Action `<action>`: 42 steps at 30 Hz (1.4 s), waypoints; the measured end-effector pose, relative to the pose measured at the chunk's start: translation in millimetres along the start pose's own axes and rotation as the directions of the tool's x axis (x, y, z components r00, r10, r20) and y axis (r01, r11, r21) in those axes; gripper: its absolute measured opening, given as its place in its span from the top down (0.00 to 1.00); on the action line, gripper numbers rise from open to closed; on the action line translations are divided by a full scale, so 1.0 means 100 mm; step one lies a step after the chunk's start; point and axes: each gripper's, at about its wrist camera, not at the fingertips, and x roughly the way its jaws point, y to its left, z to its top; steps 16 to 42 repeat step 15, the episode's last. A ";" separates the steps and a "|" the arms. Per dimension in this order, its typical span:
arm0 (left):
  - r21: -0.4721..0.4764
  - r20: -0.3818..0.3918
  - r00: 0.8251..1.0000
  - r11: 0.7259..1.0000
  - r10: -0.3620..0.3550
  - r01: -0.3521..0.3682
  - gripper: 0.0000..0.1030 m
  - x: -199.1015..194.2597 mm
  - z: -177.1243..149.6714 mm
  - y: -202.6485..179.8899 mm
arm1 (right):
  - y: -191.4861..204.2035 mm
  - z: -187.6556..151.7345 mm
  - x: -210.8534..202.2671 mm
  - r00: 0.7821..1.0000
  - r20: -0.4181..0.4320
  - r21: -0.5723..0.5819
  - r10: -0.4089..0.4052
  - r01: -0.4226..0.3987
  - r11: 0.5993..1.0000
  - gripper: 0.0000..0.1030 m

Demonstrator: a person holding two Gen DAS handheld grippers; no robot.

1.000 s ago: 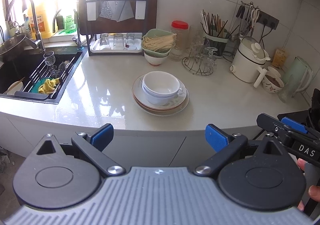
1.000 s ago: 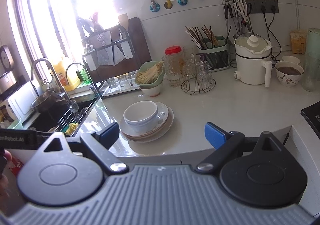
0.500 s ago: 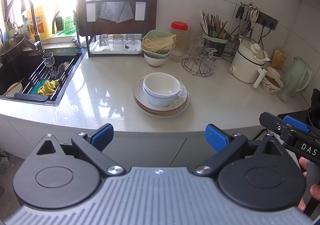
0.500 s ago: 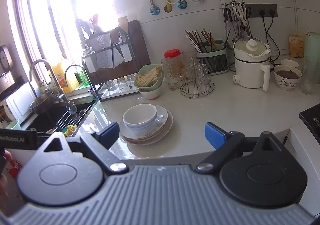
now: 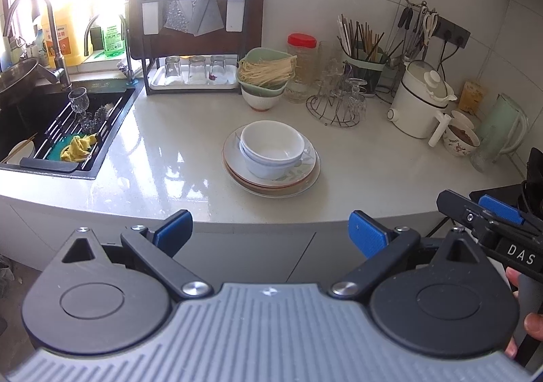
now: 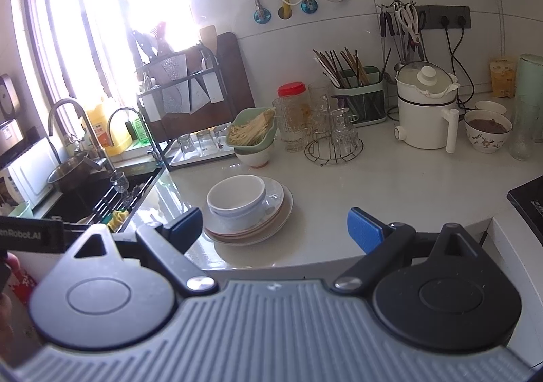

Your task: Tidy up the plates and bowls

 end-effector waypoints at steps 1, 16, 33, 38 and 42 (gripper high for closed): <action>-0.001 -0.001 1.000 1.000 -0.002 0.002 0.03 0.01 0.00 0.00 | 0.00 0.00 0.00 1.000 0.001 0.000 0.000 0.000 1.000 0.09; -0.006 -0.006 1.000 1.000 -0.005 0.005 0.03 0.01 -0.03 -0.02 | -0.02 -0.02 0.00 1.000 -0.007 -0.004 0.003 -0.003 1.000 0.09; -0.006 -0.006 1.000 1.000 -0.005 0.005 0.03 0.01 -0.03 -0.02 | -0.02 -0.02 0.00 1.000 -0.007 -0.004 0.003 -0.003 1.000 0.09; -0.006 -0.006 1.000 1.000 -0.005 0.005 0.03 0.01 -0.03 -0.02 | -0.02 -0.02 0.00 1.000 -0.007 -0.004 0.003 -0.003 1.000 0.09; -0.006 -0.006 1.000 1.000 -0.005 0.005 0.03 0.01 -0.03 -0.02 | -0.02 -0.02 0.00 1.000 -0.007 -0.004 0.003 -0.003 1.000 0.09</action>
